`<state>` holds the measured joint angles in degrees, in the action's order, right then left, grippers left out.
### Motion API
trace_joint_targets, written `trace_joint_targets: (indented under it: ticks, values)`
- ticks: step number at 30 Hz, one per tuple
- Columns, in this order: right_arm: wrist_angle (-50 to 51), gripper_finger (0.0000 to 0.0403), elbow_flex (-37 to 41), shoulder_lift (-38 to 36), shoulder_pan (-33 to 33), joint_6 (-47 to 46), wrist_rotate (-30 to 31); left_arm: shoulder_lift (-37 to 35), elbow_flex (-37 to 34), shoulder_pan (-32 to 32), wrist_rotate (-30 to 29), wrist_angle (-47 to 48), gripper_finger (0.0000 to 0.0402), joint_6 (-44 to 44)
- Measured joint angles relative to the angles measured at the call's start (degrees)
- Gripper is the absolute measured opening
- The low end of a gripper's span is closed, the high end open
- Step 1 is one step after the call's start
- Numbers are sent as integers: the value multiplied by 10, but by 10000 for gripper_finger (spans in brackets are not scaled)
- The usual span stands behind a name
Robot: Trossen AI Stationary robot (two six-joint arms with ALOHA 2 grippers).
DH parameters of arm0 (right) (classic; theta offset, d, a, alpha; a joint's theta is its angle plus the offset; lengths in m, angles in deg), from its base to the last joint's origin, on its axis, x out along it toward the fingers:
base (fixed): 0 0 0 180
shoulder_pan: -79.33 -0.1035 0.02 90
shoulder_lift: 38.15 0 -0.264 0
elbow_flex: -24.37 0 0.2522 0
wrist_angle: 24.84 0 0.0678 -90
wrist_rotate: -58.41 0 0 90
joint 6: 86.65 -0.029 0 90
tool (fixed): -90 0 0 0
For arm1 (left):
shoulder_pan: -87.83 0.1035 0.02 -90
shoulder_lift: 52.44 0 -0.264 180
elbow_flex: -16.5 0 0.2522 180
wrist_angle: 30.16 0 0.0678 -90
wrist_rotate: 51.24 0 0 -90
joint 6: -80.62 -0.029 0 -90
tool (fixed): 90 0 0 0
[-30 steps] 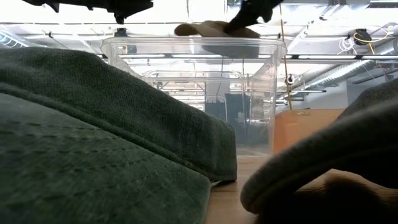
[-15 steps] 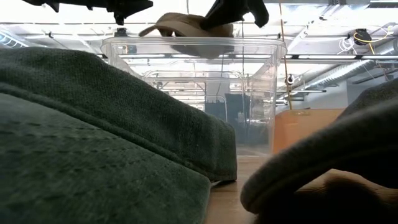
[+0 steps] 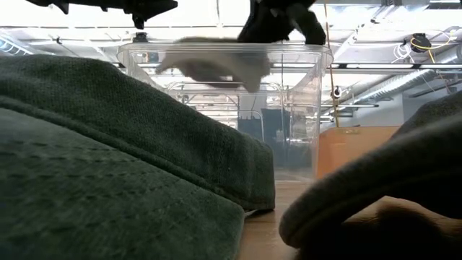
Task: Pick & Place hat
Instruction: Put the top brown cap into the transparent bin, then put the top green cap into the green bin
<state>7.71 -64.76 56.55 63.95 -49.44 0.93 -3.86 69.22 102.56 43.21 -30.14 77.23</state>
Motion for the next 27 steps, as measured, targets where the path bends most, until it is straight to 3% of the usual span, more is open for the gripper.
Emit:
trace_joint_targets:
  ticks: [5,13,22,27]
  values:
    - [1,0,0,19,0,2,32,0,0,-6,0,2,157,1]
    - [-1,20,0,13,-3,-30,33,0,0,-6,0,2,157,-6]
    - [-3,73,0,13,-9,-32,36,0,0,-6,0,2,157,-8]
    - [-17,108,0,-21,-12,-67,75,0,0,-6,0,2,157,-7]
